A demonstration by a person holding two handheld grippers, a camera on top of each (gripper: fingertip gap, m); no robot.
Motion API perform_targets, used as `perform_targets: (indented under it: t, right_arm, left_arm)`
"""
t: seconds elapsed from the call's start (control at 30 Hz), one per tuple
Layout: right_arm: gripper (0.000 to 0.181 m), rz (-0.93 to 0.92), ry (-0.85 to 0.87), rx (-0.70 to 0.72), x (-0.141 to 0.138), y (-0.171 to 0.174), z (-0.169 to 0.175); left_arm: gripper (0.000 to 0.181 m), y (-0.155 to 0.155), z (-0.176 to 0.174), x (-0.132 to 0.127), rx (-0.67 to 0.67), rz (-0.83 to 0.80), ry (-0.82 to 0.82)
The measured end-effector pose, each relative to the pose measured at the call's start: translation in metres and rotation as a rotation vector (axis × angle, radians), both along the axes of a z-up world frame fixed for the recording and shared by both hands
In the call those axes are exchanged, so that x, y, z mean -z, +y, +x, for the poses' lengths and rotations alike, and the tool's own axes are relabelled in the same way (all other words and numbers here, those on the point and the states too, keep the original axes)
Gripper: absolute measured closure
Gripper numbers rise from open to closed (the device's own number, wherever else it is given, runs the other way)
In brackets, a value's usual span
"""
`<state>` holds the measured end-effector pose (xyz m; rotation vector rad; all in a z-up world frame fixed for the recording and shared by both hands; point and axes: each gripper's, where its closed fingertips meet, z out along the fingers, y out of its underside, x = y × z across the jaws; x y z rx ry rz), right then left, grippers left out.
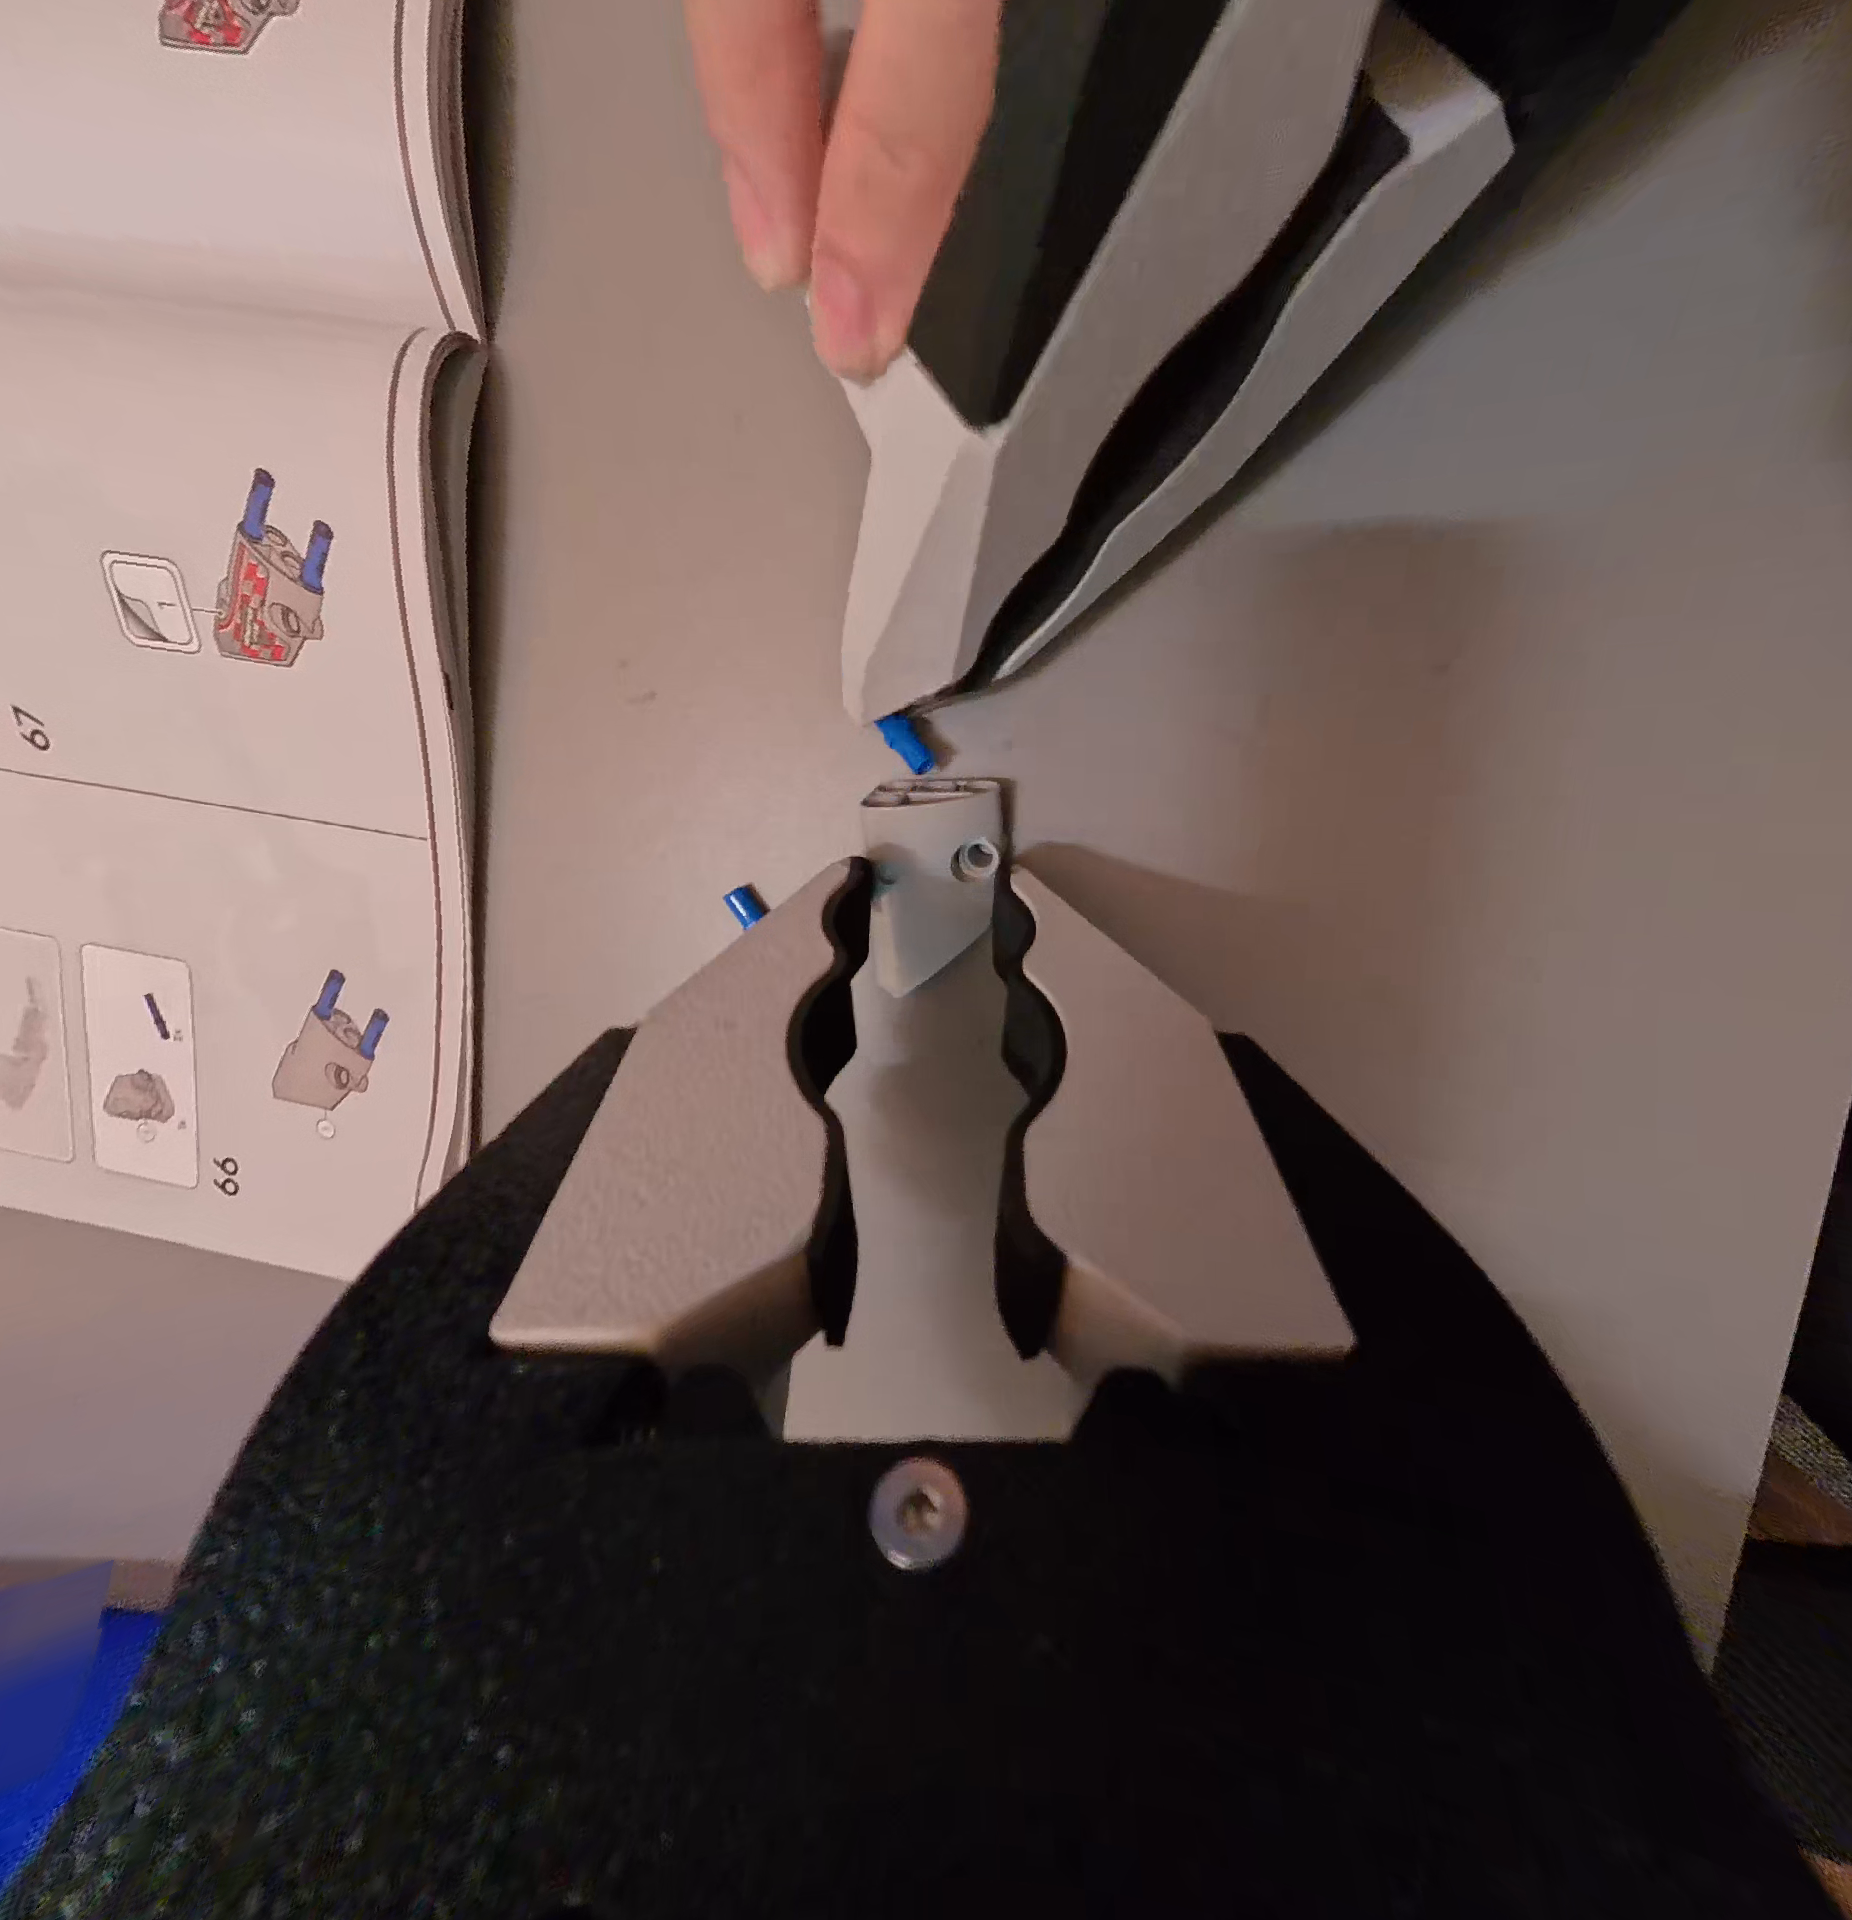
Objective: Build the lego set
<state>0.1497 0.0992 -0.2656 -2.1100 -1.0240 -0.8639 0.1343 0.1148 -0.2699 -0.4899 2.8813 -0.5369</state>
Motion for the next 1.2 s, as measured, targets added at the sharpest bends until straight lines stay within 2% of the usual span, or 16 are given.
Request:
perform_targets:
  t: [0.07,0.27,0.4,0.53,0.6,0.7,0.77,0.83,0.9,1.03,1.1,1.2]
  right_arm:
    - [0.175,-0.002,0.092,0.011,-0.001,-0.002,0.001]
    - [0.137,0.055,0.522,0.068,-0.015,-0.008,-0.001]
    - [0.136,0.278,0.859,0.107,-0.049,-0.010,-0.001]
    - [0.139,0.448,1.162,0.124,-0.080,-0.023,-0.008]
    - [0.137,0.533,1.305,0.139,-0.095,-0.030,-0.009]
    - [0.146,0.678,1.434,0.223,-0.105,-0.040,0.000]
    - [0.152,0.673,1.428,0.269,-0.097,-0.045,0.001]
    - [0.163,0.720,1.393,0.222,-0.103,-0.050,-0.002]
    - [0.164,0.723,1.357,0.244,-0.099,-0.052,-0.002]
    - [0.168,0.675,1.238,0.349,-0.083,-0.055,0.006]
    - [0.168,0.660,1.111,0.435,-0.074,-0.062,0.017]
    - [0.168,0.493,1.000,0.536,-0.049,-0.071,0.021]
  left_arm:
    - [0.161,-0.001,0.000,0.000,0.009,-0.030,0.000]
    - [0.161,-0.002,0.000,-0.005,0.002,-0.190,-0.058]
    - [0.161,-0.022,0.009,-0.052,-0.081,-0.495,-0.258]
    - [0.161,-0.040,0.019,-0.094,-0.141,-0.677,-0.584]
    - [0.161,-0.053,0.016,-0.098,-0.124,-0.679,-0.679]
    - [0.161,-0.066,0.020,-0.097,-0.140,-0.596,-0.823]
    - [0.160,-0.072,0.020,-0.100,-0.162,-0.579,-0.879]
    - [0.160,-0.080,0.020,-0.097,-0.168,-0.576,-0.875]
    - [0.160,-0.081,0.022,-0.098,-0.197,-0.580,-0.905]
    - [0.158,-0.081,0.021,-0.082,-0.191,-0.579,-0.799]
    - [0.157,-0.067,0.020,-0.078,-0.223,-0.565,-0.732]
    - [0.167,-0.027,0.032,-0.072,-0.279,-0.460,-0.656]
